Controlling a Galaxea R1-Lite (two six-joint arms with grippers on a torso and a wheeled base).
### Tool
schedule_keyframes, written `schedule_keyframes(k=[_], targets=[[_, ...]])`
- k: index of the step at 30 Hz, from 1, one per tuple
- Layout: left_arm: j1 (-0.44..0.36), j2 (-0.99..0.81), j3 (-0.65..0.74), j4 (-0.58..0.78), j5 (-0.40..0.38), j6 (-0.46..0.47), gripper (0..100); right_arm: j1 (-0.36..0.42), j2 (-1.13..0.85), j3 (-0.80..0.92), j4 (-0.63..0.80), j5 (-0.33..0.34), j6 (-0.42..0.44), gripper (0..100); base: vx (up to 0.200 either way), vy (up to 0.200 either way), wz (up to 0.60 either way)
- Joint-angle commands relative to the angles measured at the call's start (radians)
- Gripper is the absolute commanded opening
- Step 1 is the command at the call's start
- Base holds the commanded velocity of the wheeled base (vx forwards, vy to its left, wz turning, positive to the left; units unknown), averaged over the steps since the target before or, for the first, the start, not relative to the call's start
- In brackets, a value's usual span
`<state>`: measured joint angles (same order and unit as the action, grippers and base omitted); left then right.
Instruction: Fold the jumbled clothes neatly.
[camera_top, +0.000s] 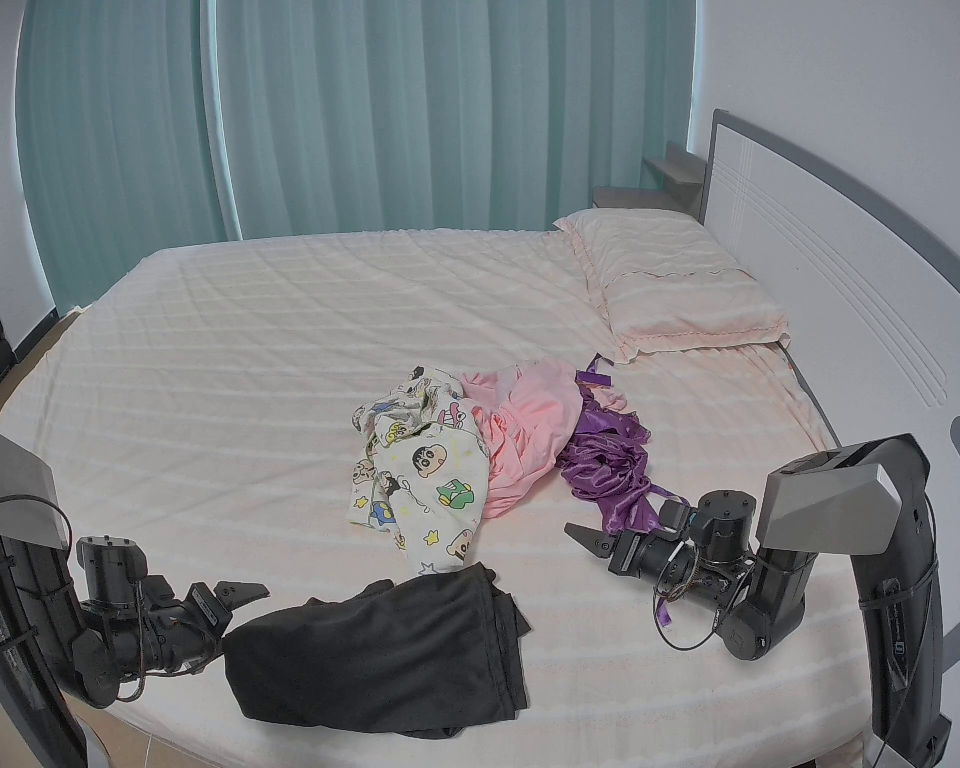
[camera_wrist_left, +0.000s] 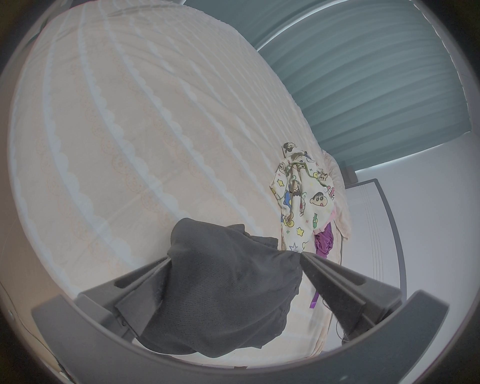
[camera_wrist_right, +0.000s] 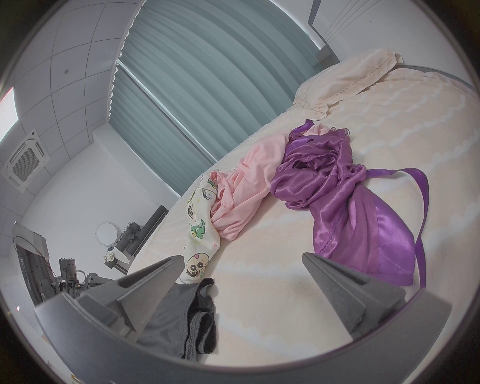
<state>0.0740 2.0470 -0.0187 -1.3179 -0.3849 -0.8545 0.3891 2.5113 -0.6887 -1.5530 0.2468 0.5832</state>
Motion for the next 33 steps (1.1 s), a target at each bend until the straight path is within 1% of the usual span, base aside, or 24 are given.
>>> schedule_keyframes(k=[1, 2, 14, 22, 26, 33], targets=[[0.016, 0.002, 0.013, -0.001, -0.006, -0.001, 100, 0.002, 0.003, 0.002, -0.012, 0.000, 0.000, 100, 0.000, 0.000, 0.00], [0.016, 0.004, 0.014, -0.001, -0.006, -0.003, 100, 0.002, 0.003, 0.002, -0.012, 0.000, 0.000, 100, 0.000, 0.000, 0.00], [0.016, 0.004, 0.014, -0.001, -0.006, -0.006, 100, 0.004, 0.001, 0.009, -0.012, 0.000, -0.002, 100, -0.200, 0.000, 0.00], [0.016, -0.001, 0.010, -0.001, 0.001, -0.009, 100, 0.010, 0.003, 0.009, -0.012, 0.000, -0.003, 100, 0.000, 0.000, 0.00], [0.016, -0.001, 0.005, -0.001, 0.001, -0.034, 100, 0.010, 0.004, 0.011, -0.012, 0.000, -0.003, 100, 0.000, 0.000, 0.00], [0.024, 0.001, 0.000, -0.001, 0.001, -0.040, 100, 0.010, 0.003, 0.015, -0.012, 0.000, -0.003, 100, 0.000, 0.200, 0.00]])
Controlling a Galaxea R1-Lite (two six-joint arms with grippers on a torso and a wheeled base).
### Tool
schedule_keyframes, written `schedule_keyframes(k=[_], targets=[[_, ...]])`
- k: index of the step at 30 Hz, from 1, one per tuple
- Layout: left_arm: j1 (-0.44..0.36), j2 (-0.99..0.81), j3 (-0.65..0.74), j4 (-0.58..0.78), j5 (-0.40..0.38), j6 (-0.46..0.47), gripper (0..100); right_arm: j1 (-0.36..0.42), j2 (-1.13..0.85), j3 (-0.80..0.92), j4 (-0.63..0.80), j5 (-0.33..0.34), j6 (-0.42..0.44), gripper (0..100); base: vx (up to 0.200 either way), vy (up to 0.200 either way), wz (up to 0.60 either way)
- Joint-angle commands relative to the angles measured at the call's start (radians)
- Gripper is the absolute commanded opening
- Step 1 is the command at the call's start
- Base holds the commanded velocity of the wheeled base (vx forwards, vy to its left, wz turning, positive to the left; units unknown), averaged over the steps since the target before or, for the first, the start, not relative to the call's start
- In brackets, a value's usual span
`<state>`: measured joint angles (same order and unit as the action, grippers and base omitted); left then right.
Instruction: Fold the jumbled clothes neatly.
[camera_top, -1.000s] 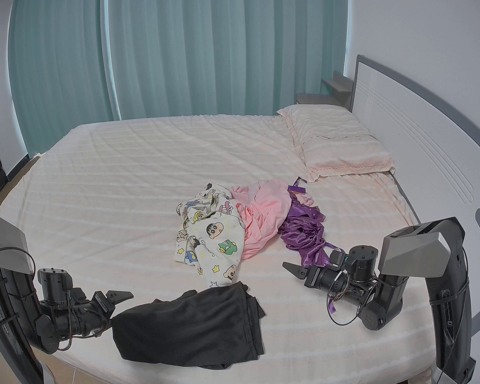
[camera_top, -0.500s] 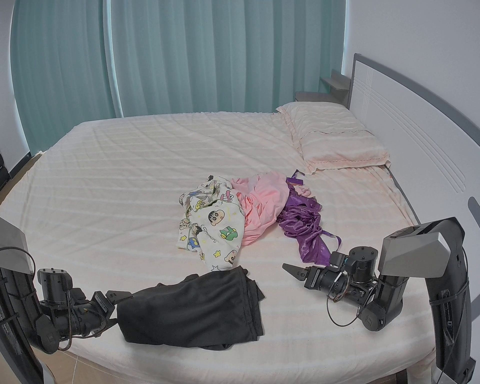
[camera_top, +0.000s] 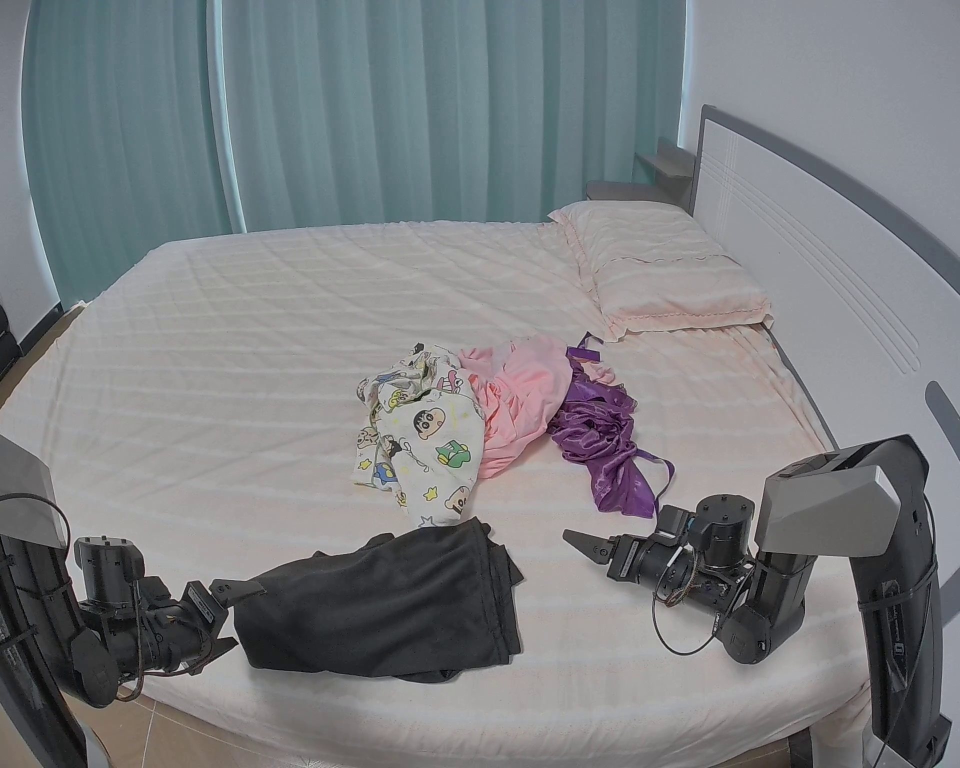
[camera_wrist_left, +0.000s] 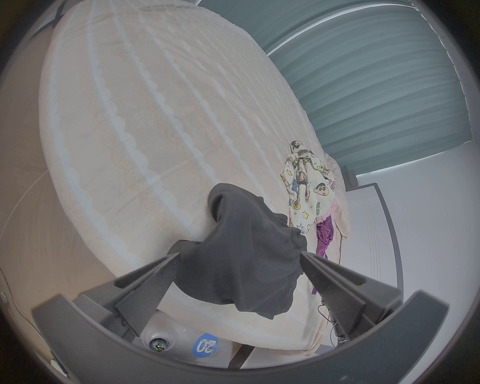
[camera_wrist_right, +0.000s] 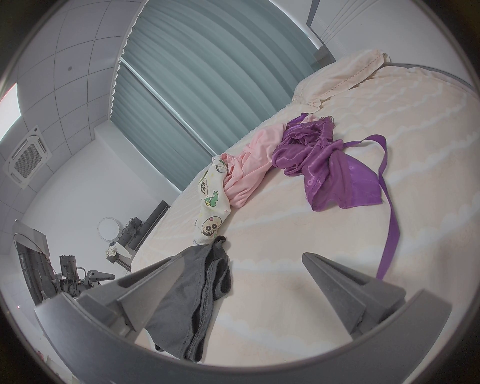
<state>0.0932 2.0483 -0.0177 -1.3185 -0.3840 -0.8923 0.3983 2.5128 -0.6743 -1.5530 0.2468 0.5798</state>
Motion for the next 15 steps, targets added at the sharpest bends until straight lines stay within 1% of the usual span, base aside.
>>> schedule_keyframes(k=[1, 4, 11, 15], targets=[[0.008, -0.004, -0.001, -0.001, 0.001, -0.004, 100, 0.001, 0.001, 0.001, -0.012, 0.000, 0.000, 100, 0.000, 0.200, 0.00], [0.014, -0.004, -0.002, -0.001, 0.001, -0.005, 100, 0.001, 0.001, 0.001, -0.012, 0.000, 0.000, 100, 0.000, 0.200, 0.00], [0.071, 0.021, -0.015, -0.001, -0.007, -0.004, 100, -0.003, -0.008, 0.002, -0.012, 0.000, 0.002, 100, 0.000, 0.200, 0.00], [0.071, 0.026, -0.013, -0.001, -0.007, -0.005, 100, -0.007, -0.011, 0.004, -0.012, 0.000, 0.003, 100, 0.000, 0.000, 0.00]])
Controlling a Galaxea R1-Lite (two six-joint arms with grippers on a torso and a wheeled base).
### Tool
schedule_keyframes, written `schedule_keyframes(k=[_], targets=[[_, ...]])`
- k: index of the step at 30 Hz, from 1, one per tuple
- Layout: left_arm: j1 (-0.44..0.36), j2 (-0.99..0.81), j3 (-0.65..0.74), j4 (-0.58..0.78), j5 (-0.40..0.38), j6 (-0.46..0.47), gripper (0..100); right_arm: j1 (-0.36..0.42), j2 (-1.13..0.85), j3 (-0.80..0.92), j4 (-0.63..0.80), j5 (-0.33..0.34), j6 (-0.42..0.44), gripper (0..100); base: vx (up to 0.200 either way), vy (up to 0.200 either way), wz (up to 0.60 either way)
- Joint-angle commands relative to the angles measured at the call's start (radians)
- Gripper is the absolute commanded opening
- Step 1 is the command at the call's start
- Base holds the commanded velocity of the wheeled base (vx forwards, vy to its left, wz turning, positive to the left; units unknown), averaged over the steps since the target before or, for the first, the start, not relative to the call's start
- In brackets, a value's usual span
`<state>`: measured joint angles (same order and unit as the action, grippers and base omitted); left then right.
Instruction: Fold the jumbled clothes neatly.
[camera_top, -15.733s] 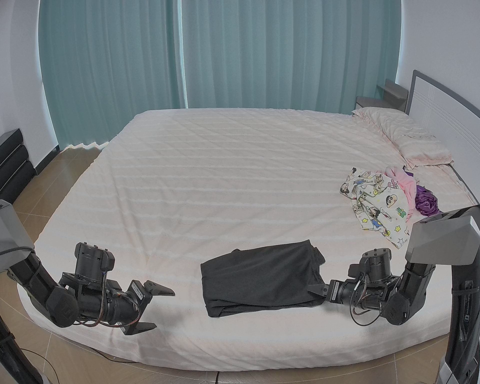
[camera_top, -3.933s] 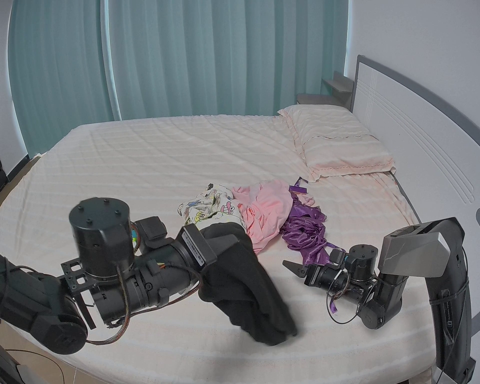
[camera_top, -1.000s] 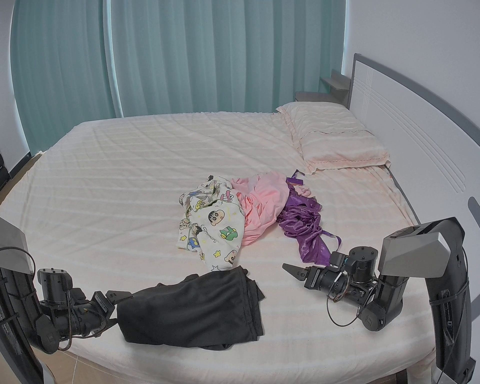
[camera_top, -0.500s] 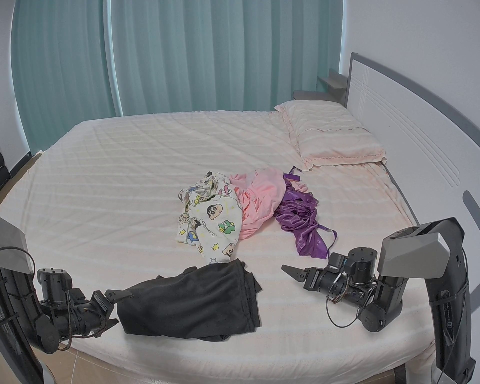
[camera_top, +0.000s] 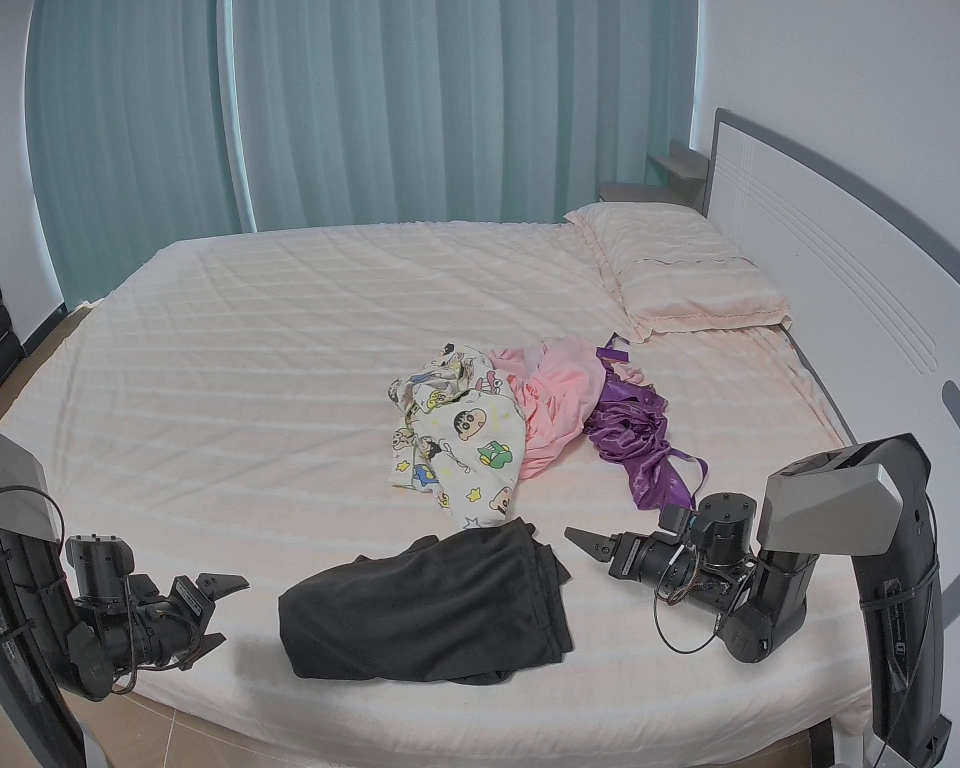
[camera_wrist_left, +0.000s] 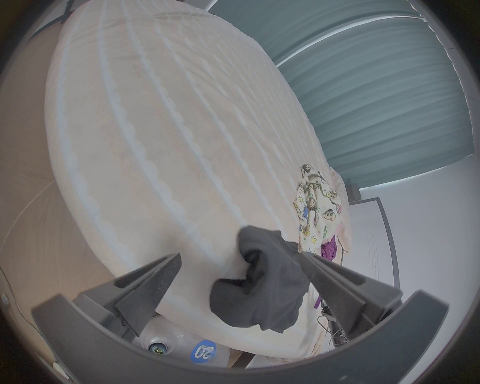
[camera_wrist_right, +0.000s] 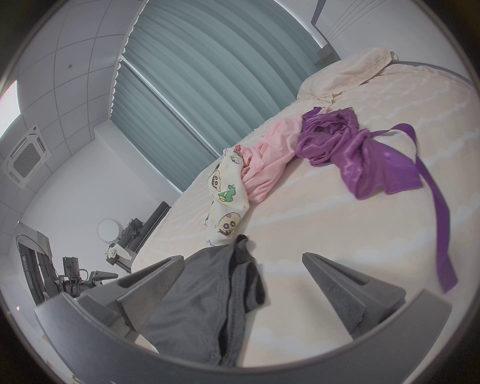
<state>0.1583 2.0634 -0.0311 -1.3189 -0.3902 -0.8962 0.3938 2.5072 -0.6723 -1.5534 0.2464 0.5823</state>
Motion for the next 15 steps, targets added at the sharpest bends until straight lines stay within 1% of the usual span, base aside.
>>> schedule_keyframes(k=[1, 5, 11, 13, 15], targets=[[0.006, 0.011, 0.000, 0.000, -0.002, -0.001, 100, -0.001, -0.005, 0.004, -0.011, 0.001, 0.001, 100, 0.000, 0.000, 0.00], [-0.013, 0.017, -0.004, -0.002, -0.010, -0.009, 100, -0.003, -0.008, 0.008, -0.011, 0.001, 0.002, 100, 0.000, 0.000, 0.00], [-0.125, 0.073, -0.079, -0.002, 0.001, -0.006, 100, -0.003, -0.018, 0.016, -0.011, 0.001, 0.005, 100, 0.000, 0.000, 0.00], [-0.166, 0.093, -0.107, -0.006, 0.024, -0.004, 100, -0.003, -0.018, 0.014, -0.011, 0.001, 0.007, 100, 0.000, 0.000, 0.00], [-0.189, 0.103, -0.130, -0.008, 0.039, -0.004, 100, -0.003, -0.018, 0.016, -0.011, 0.001, 0.007, 100, 0.000, 0.000, 0.00]])
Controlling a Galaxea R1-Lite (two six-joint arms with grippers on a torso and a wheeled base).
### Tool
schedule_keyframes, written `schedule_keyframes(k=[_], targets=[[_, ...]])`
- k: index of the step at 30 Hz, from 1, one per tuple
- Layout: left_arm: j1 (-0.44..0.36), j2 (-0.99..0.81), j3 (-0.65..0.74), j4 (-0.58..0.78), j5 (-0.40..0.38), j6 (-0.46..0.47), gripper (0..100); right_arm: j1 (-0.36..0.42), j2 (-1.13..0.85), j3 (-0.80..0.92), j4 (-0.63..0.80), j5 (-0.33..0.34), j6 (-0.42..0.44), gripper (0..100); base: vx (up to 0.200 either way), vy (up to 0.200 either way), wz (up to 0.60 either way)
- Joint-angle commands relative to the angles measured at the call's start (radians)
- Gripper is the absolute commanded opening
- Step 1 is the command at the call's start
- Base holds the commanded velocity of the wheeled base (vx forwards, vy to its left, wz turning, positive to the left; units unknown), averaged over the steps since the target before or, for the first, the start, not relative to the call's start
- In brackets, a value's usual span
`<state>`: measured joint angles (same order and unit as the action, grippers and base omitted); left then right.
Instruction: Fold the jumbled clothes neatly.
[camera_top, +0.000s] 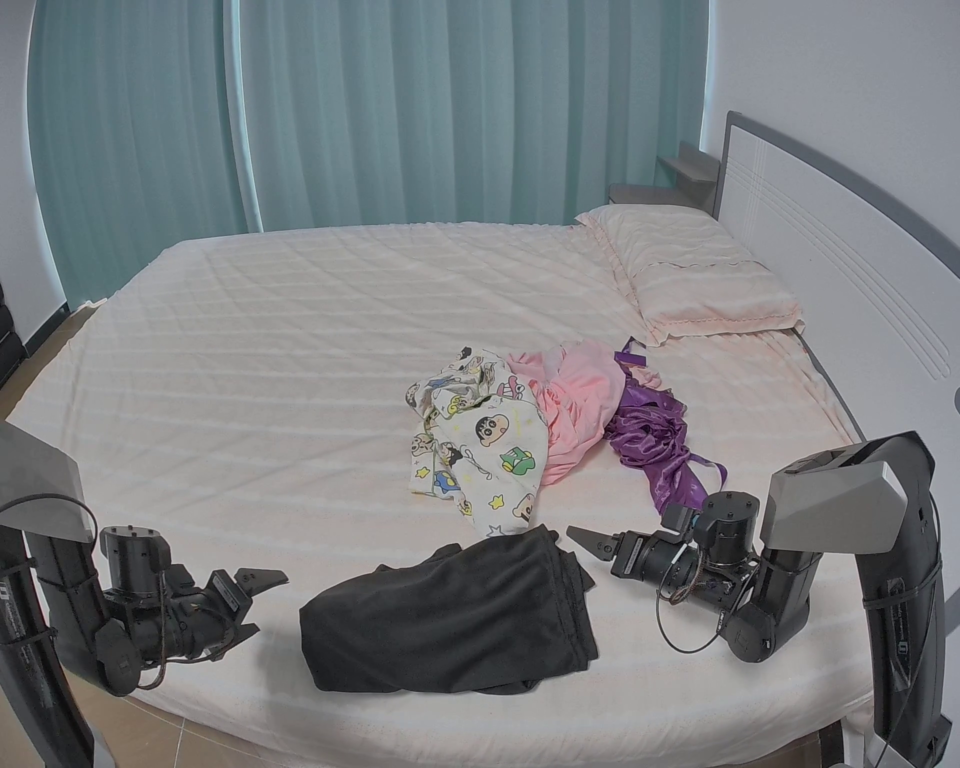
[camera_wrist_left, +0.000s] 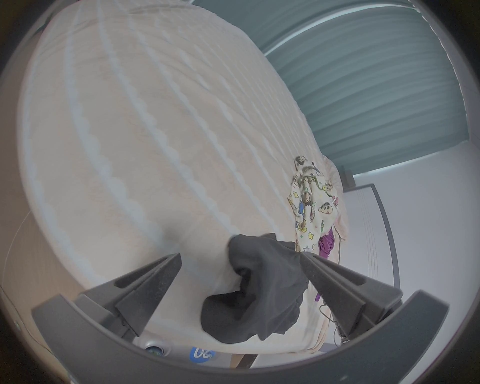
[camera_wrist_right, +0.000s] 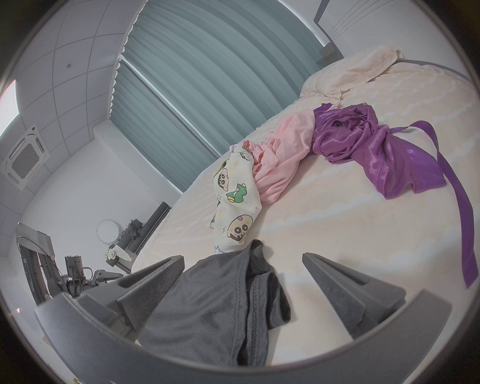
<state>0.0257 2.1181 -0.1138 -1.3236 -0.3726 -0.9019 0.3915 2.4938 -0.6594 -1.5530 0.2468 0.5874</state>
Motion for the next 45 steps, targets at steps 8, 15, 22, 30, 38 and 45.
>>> schedule_keyframes(k=[8, 15, 22, 30, 38, 45], targets=[[-0.208, 0.152, -0.156, -0.003, 0.181, 0.006, 100, 0.000, -0.003, 0.003, -0.012, 0.000, 0.000, 100, 0.000, 0.000, 0.00], [-0.262, 0.198, -0.231, 0.004, 0.254, 0.043, 100, -0.005, -0.006, 0.000, -0.013, 0.000, -0.001, 100, 0.000, 0.000, 0.00], [-0.262, 0.210, -0.265, 0.007, 0.256, 0.041, 100, -0.005, -0.010, 0.000, -0.013, 0.000, -0.001, 100, 0.000, 0.000, 0.00], [-0.253, 0.209, -0.268, 0.004, 0.256, 0.038, 0, -0.005, -0.010, 0.000, -0.013, 0.000, -0.001, 100, 0.000, 0.000, 0.00], [-0.225, 0.186, -0.310, -0.003, 0.256, 0.018, 0, 0.007, -0.012, 0.017, -0.012, 0.000, 0.000, 100, 0.000, 0.000, 0.00], [-0.193, 0.204, -0.363, -0.005, 0.251, 0.028, 0, 0.023, -0.003, 0.058, -0.010, 0.042, 0.002, 100, 0.000, 0.000, 0.00]])
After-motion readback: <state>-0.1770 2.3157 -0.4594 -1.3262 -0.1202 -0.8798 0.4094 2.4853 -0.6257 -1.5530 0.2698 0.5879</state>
